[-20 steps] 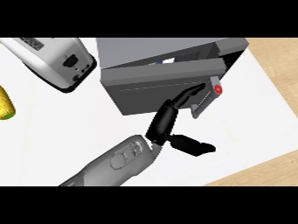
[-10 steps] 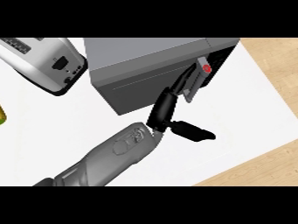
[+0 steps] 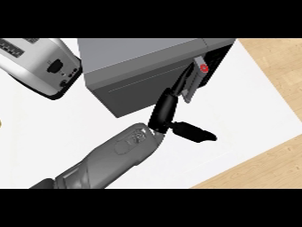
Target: Pick up the milk, place it into the microwave and close the microwave
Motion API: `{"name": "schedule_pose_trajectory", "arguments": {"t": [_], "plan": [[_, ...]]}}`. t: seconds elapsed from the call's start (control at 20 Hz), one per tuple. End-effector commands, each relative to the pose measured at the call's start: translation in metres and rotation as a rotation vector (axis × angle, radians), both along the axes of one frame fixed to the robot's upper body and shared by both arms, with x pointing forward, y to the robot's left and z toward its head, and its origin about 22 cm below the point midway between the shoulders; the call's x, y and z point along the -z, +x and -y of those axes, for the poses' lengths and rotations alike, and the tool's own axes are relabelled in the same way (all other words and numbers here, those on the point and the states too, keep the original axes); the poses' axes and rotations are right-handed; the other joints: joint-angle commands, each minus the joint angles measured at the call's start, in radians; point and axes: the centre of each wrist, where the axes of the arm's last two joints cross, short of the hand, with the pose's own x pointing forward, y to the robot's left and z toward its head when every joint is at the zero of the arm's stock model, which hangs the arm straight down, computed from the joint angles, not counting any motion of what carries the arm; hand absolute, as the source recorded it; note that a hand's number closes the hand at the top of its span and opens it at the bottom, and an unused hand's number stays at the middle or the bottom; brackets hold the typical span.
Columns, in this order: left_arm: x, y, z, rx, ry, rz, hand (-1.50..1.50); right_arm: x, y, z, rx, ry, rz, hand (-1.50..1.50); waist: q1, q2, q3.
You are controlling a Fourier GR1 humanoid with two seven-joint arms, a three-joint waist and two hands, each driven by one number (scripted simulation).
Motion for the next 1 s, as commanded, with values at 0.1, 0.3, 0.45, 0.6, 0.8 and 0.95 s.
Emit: {"name": "schedule_pose_trajectory", "arguments": {"t": [0.1, 0.3, 0.45, 0.6, 0.8, 0.95], "plan": [[-0.014, 0.011, 0.006, -0.025, -0.025, 0.004, -1.50, -0.010, 0.005, 0.005, -0.001, -0.003, 0.013, -1.50, -0.023, 0.003, 0.001], [-0.011, 0.013, 0.005, -0.033, -0.028, 0.014, -1.50, -0.010, 0.006, 0.007, -0.001, 0.000, 0.002, -1.50, -0.028, 0.005, 0.001], [-0.008, 0.013, 0.005, -0.040, -0.026, 0.015, -1.50, -0.014, 0.007, 0.009, -0.015, -0.010, 0.001, -1.50, -0.038, 0.006, 0.001], [-0.008, 0.014, 0.004, -0.044, -0.031, 0.018, -1.50, -0.018, 0.009, 0.013, -0.011, -0.015, 0.004, -1.50, -0.034, 0.007, 0.002], [-0.008, 0.015, 0.005, -0.048, -0.030, 0.019, -1.50, -0.021, 0.010, 0.014, -0.026, -0.018, -0.004, -1.50, -0.043, 0.005, 0.002], [-0.008, 0.016, 0.006, -0.046, -0.035, 0.025, -1.50, -0.020, 0.011, 0.012, -0.038, -0.022, -0.018, -1.50, -0.043, 0.005, 0.002]]}}
